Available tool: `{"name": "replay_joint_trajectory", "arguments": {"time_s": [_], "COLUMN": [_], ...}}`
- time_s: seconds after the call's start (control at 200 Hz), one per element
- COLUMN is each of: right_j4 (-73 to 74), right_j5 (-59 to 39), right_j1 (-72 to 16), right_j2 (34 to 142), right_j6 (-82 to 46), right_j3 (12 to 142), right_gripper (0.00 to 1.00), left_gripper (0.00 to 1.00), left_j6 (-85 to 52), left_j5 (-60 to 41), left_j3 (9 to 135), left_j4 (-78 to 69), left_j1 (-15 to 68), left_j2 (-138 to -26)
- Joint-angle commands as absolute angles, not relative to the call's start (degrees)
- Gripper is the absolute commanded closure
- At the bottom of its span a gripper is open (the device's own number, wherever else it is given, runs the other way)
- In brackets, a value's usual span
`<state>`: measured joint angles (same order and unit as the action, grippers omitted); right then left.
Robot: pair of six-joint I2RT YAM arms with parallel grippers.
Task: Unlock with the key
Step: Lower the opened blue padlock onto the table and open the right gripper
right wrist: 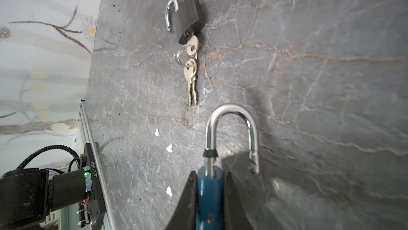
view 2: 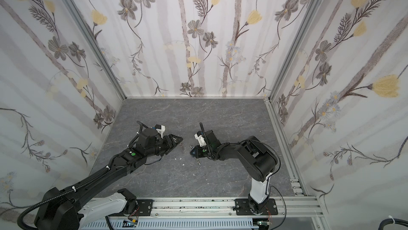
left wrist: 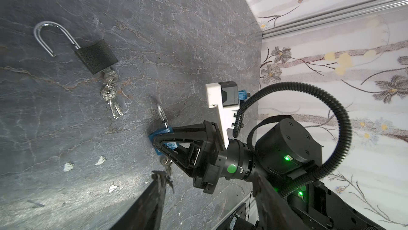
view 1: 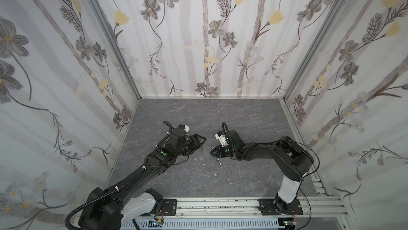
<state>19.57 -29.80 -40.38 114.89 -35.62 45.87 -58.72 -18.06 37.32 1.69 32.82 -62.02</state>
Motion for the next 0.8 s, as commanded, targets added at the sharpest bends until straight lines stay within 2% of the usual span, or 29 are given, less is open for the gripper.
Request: {"name": "replay_joint_trajectory", "arguments": {"time_s": [0.0, 0.06, 0.21, 0.29, 0.5, 0.794], "right_j4": [22.85, 22.77, 16.34, 12.91, 2.67, -2.54], "right_j5": [-34.11, -34.94, -32.31, -30.64, -26.27, -21.88], "right_j1": [-40.29, -40.29, -40.03, -39.7, -38.17, -36.2], "right_j2": [116.51, 116.91, 116.0, 114.81, 110.66, 100.24], "right_j6": [-39.9, -41.02, -39.4, -37.99, -33.18, -28.75], "right_j3": [46.63, 46.86, 48.31, 48.53, 49.16, 45.93], "right_gripper": [1.0, 0.96, 0.7, 0.64, 0.59, 0.59], "left_gripper": [0.36, 0.36, 0.36, 0.36, 0.36, 0.34], "left_j6": [-59.06, -59.14, -59.33, -59.32, -59.49, -59.39], "left_j5": [-17.84, -17.85, -17.93, -17.91, -18.0, -17.76], "left_j3": [37.18, 37.07, 36.89, 36.74, 36.21, 35.78], "left_j4": [0.84, 0.89, 0.84, 0.79, 0.17, 1.94], "left_j1": [32.65, 32.63, 32.68, 32.72, 32.61, 32.45], "left_j2": [-61.99, -61.89, -61.76, -61.66, -61.35, -60.66]}}
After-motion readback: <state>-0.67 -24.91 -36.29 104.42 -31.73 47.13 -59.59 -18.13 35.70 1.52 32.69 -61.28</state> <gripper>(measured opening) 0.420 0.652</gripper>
